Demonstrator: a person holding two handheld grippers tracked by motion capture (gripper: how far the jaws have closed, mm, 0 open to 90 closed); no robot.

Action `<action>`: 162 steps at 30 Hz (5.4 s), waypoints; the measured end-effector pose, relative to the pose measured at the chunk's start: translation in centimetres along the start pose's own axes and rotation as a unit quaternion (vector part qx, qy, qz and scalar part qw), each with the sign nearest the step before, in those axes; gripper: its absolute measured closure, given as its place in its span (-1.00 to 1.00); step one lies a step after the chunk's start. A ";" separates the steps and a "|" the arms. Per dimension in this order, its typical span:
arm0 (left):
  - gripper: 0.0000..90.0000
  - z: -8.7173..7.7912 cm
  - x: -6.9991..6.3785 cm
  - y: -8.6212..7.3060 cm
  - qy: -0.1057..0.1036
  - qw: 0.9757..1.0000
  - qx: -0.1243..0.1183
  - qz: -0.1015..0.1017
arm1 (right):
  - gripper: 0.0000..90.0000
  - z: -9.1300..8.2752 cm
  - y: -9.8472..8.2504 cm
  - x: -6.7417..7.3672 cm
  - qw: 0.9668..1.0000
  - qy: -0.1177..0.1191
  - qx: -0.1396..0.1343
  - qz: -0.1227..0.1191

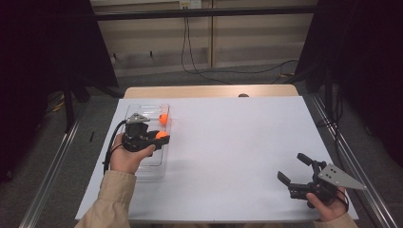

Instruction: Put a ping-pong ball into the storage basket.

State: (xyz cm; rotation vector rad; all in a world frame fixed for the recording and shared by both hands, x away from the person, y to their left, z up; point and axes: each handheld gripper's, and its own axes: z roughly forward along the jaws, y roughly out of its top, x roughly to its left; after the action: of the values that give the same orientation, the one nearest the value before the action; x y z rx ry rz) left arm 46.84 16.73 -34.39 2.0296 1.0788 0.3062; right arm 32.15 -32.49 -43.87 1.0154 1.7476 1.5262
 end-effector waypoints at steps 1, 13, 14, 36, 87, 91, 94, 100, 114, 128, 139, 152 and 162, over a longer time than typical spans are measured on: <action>0.13 0.0 0.1 0.0 0.002 1.000 -0.002 -0.001 | -0.94 0.0 0.0 0.0 1.000 0.000 0.001 -0.001; 0.13 -0.2 0.7 -0.2 0.016 1.000 -0.005 -0.009 | -0.94 -0.1 0.0 0.0 1.000 -0.001 0.001 0.000; 0.13 -0.2 0.8 -0.2 0.017 1.000 -0.006 -0.010 | -0.94 0.0 0.0 0.0 1.000 -0.004 -0.003 0.004; 0.13 -0.2 1.5 -0.7 0.036 0.999 0.002 -0.010 | -0.94 -0.1 0.0 0.0 1.000 -0.003 -0.002 0.003; 0.13 0.9 3.3 -2.2 0.086 0.996 0.003 -0.036 | -0.94 -0.2 0.1 -0.1 1.000 -0.002 -0.002 0.002; 0.13 1.0 3.4 -2.3 0.090 0.995 0.002 -0.039 | -0.94 -0.1 0.0 -0.1 1.000 0.002 -0.003 -0.002; 0.13 1.1 3.5 -2.4 0.090 0.995 0.003 -0.045 | -0.94 -0.1 0.1 -0.1 1.000 0.001 -0.004 0.002; 0.13 1.4 3.6 -2.5 0.094 0.995 0.004 -0.045 | -0.94 0.0 0.1 -0.1 1.000 0.002 -0.003 0.001; 0.13 1.6 4.0 -2.6 0.106 0.993 0.013 -0.039 | -0.94 0.0 0.1 -0.1 1.000 0.001 -0.004 0.001; 0.01 1.8 4.3 -2.6 0.119 0.992 0.007 -0.047 | -0.94 0.2 0.1 0.0 1.000 0.002 -0.003 0.006; -0.15 1.5 4.1 -2.5 0.117 0.992 -0.007 -0.047 | -0.94 -0.1 0.0 -0.1 1.000 -0.001 -0.003 0.005; -0.51 1.1 3.5 -2.4 0.111 0.992 -0.034 -0.051 | -0.94 -0.3 0.0 -0.1 1.000 -0.005 -0.007 0.006; -0.69 0.5 2.5 -2.5 0.097 0.991 -0.076 -0.047 | -0.94 0.0 0.0 0.0 1.000 0.001 -0.003 0.005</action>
State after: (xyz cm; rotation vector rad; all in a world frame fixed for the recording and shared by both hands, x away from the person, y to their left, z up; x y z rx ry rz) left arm 47.12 19.24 -36.94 1.8363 1.2278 0.5293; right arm 32.16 -32.45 -43.85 1.0201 1.7409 1.5386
